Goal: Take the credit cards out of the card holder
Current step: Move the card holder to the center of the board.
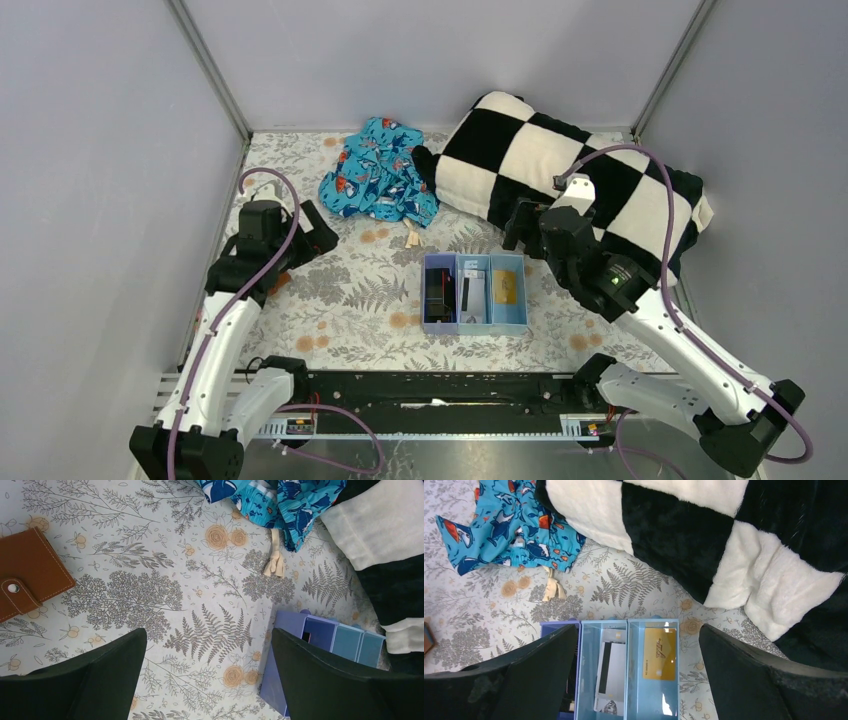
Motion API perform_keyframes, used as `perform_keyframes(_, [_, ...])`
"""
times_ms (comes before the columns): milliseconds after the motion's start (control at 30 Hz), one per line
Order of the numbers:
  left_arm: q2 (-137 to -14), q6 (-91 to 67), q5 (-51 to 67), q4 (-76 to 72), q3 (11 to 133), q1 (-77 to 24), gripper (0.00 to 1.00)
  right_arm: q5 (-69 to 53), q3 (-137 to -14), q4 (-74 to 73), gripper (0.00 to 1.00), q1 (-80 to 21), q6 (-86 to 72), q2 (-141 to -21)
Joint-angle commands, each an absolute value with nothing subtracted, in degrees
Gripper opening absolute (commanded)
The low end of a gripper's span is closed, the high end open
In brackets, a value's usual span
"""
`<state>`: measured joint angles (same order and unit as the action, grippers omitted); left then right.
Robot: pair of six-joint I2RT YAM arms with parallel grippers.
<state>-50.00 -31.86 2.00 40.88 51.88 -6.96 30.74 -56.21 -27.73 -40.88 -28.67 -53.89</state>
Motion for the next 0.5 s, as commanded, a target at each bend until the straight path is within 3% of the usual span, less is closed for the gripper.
perform_keyframes(0, [-51.35,-32.64,0.18,40.76,51.83,-7.03,0.99,31.21,-56.07,-23.84,1.0,-41.14,-29.05,-52.72])
perform_keyframes(467, [-56.15,-44.22,-18.99,49.9,53.58,-6.83,0.99,27.38,-54.17,-23.08,1.0,-41.13,-31.02,-55.34])
